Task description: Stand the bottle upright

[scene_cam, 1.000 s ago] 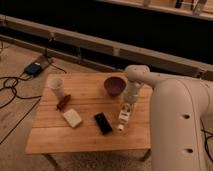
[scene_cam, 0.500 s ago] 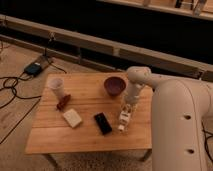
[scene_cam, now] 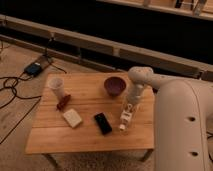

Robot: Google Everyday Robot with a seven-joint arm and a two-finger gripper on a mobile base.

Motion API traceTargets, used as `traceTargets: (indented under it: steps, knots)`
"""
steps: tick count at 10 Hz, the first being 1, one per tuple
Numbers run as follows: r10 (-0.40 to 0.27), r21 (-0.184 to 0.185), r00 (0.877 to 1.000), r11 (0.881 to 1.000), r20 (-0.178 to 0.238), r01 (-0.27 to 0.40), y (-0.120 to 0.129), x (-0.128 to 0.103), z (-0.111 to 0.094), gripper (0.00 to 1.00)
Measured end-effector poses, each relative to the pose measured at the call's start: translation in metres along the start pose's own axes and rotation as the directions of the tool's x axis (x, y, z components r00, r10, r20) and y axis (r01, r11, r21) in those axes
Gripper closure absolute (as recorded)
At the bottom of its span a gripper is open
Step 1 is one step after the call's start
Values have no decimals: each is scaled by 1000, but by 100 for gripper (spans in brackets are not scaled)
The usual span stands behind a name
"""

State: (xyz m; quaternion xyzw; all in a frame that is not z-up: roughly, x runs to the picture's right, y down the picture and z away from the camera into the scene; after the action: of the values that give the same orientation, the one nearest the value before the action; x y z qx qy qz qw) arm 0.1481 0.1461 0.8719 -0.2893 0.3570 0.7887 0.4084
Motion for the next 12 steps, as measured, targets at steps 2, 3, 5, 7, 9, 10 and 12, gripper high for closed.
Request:
traceTargets:
  steps: [2, 3, 5, 7, 9, 10, 12]
  knots:
    - [0, 2, 1000, 1000, 10, 0, 0, 1, 0, 20]
    - [-2, 3, 1000, 1000, 15, 2, 0, 2, -1, 20]
    - [-7, 7, 1000, 1000, 28, 7, 2, 5, -2, 20]
    - [-14, 30, 998, 999, 66, 12, 4, 9, -8, 20]
    - [-34, 59, 992, 998, 124, 26, 9, 17, -15, 20]
    - [-47, 69, 987, 997, 155, 37, 15, 25, -19, 20]
    - [-72, 74, 975, 996, 212, 57, 23, 39, -25, 20]
